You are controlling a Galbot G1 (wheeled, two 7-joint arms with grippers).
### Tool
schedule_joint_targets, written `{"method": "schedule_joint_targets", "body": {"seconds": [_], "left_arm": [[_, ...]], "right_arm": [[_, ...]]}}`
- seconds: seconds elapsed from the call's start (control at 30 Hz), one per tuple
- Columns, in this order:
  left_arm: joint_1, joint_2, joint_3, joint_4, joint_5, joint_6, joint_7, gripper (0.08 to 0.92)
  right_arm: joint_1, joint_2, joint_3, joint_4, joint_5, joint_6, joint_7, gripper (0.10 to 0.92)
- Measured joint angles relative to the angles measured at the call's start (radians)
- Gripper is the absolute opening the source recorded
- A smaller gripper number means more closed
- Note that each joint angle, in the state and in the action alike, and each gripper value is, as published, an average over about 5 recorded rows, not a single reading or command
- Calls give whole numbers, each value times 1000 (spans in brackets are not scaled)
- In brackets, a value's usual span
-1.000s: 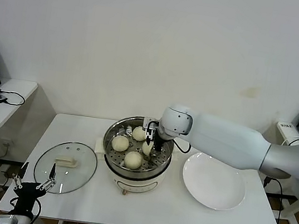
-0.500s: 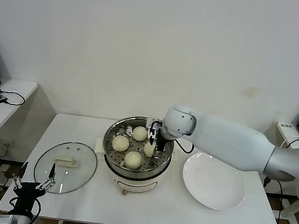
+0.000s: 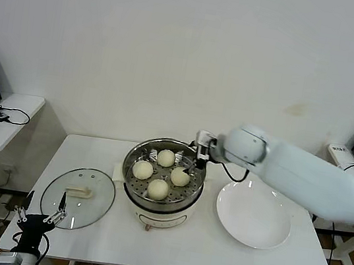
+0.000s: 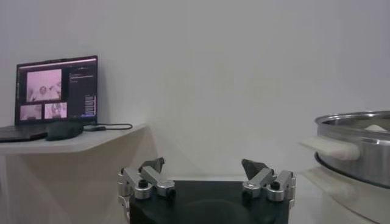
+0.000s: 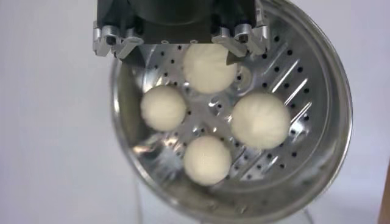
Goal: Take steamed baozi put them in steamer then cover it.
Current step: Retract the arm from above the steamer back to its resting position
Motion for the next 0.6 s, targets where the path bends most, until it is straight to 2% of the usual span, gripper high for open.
{"method": "schedule_joint_targets", "body": {"seconds": [0.17, 0.3, 0.6], "left_arm": [[-8, -5, 2, 12, 12, 1, -5, 823], [-14, -6, 6, 25, 33, 8, -14, 823], [-50, 3, 3, 77, 209, 18, -15, 823]], "right_arm": [[-253, -77, 227, 66, 3, 137, 184, 823], [-515, -86, 473, 98, -44, 255, 274, 823], [-1068, 57, 1033, 161, -207, 496, 297, 823]]}}
